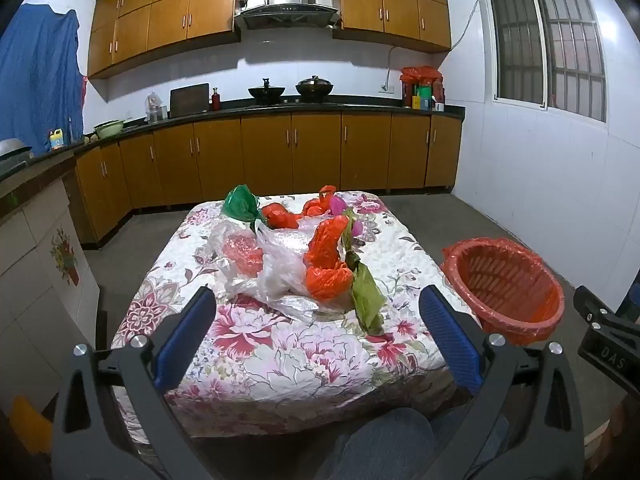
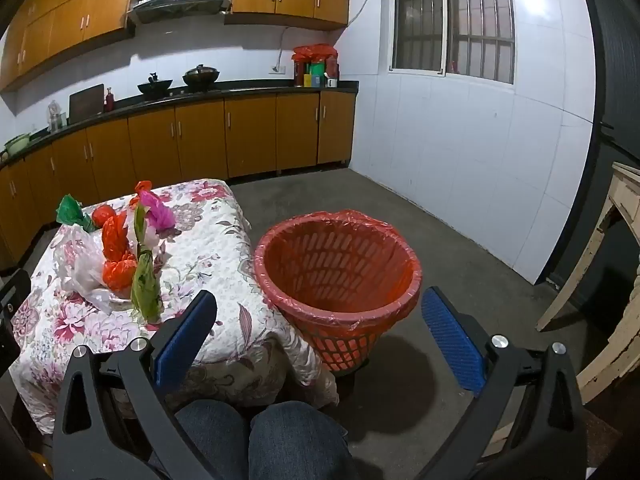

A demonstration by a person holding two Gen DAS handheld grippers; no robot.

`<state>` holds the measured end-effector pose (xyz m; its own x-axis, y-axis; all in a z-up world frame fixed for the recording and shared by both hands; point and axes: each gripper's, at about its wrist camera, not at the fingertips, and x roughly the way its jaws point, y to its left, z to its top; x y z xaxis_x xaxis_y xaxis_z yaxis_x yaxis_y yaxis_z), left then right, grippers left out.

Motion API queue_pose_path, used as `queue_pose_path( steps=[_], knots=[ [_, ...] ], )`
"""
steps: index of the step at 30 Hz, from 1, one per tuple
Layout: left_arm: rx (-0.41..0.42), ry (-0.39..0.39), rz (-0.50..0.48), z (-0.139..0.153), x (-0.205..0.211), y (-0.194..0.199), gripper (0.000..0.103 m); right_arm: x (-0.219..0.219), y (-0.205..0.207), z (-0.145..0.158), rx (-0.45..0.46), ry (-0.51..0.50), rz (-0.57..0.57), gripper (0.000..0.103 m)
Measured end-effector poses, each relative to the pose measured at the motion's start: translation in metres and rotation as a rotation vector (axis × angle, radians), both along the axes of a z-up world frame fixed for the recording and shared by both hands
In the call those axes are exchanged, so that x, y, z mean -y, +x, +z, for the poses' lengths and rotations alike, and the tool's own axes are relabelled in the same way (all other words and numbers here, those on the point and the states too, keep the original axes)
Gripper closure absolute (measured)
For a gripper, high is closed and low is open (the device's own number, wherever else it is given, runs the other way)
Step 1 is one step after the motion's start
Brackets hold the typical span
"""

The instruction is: Collect trash

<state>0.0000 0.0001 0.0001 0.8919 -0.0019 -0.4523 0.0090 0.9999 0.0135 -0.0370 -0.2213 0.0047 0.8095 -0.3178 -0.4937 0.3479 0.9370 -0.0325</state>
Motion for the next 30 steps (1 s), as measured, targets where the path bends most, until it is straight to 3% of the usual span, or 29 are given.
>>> queue_pose_path(
  steps=[30],
  knots=[
    [-0.008,0.003,0.000,-0.0003,0.0000,0.0003,0.004,0.0012,0.0031,-0.0013,-0.002,0.002,-0.001,0.002]
  ],
)
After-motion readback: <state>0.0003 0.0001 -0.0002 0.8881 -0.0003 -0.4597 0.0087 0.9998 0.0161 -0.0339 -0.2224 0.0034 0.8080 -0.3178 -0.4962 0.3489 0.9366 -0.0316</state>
